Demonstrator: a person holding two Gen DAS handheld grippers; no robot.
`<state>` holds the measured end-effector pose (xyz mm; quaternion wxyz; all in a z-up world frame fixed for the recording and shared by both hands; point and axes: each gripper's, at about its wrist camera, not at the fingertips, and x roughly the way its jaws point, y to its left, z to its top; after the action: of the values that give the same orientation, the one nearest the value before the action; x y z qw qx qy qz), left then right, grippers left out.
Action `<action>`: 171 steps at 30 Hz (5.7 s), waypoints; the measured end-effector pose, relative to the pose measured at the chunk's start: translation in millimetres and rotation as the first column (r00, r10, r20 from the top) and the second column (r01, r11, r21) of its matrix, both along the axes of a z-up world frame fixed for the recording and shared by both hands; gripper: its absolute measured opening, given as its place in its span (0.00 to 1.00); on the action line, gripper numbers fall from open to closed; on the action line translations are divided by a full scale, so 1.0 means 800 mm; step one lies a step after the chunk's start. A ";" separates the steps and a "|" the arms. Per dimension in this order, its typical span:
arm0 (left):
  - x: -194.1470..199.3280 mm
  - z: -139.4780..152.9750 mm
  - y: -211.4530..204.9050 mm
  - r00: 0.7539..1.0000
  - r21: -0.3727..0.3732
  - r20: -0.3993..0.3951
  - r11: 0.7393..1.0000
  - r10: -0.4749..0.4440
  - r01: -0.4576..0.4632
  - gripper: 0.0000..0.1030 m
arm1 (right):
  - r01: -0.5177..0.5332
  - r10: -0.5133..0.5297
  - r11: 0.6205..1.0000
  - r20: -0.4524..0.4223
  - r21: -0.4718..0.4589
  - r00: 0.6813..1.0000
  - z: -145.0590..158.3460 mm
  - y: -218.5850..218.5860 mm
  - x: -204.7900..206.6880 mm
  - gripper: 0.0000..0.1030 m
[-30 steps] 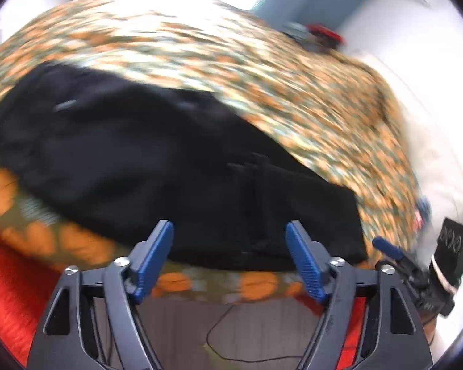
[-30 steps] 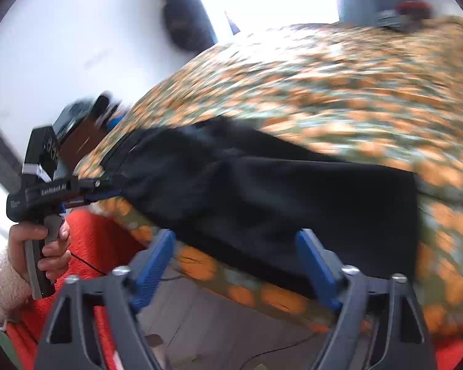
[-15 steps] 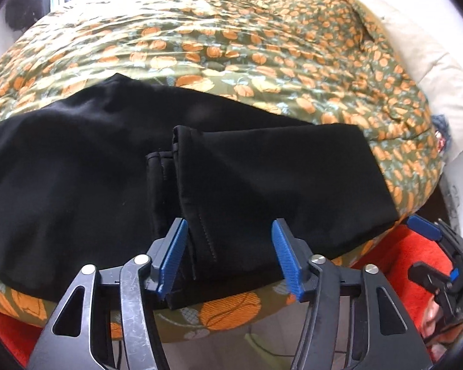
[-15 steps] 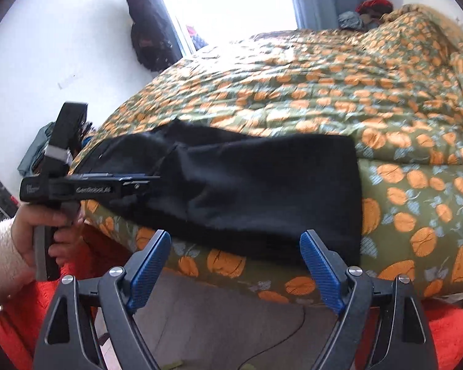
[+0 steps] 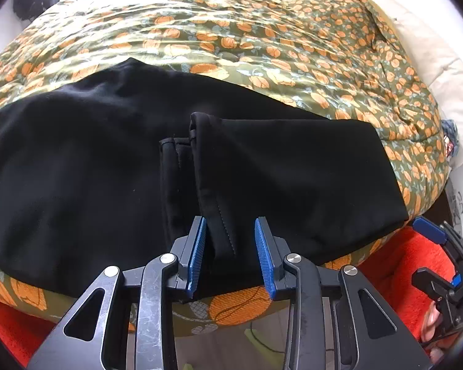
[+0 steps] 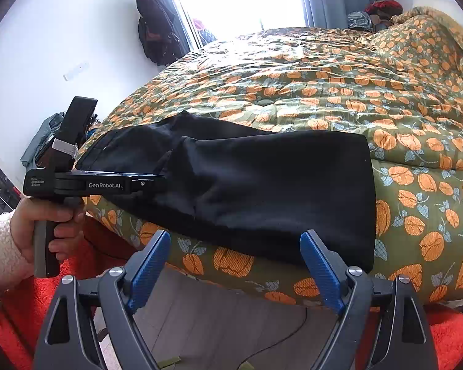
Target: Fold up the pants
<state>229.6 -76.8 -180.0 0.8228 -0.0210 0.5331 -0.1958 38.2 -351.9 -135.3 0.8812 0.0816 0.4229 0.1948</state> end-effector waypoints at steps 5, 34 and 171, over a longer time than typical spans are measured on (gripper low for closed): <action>-0.004 0.004 -0.001 1.000 -0.015 0.014 1.000 -0.019 0.019 0.11 | -0.003 0.003 1.000 -0.011 -0.003 1.000 -0.003 0.002 0.001 0.83; 0.035 -0.016 -0.003 0.997 0.052 -0.071 0.998 0.027 -0.023 0.16 | 0.046 -0.047 0.998 0.013 0.039 0.999 0.003 -0.017 0.000 0.83; 0.012 0.162 0.232 0.843 -0.170 0.278 0.888 0.460 -0.428 0.15 | 0.193 -0.157 0.962 -0.185 0.195 0.970 -0.063 -0.073 0.079 0.69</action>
<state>239.5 109.2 -50.1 0.9170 -0.1544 0.3669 -0.0273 101.5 -410.4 -186.0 0.8427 0.2279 0.4634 0.1521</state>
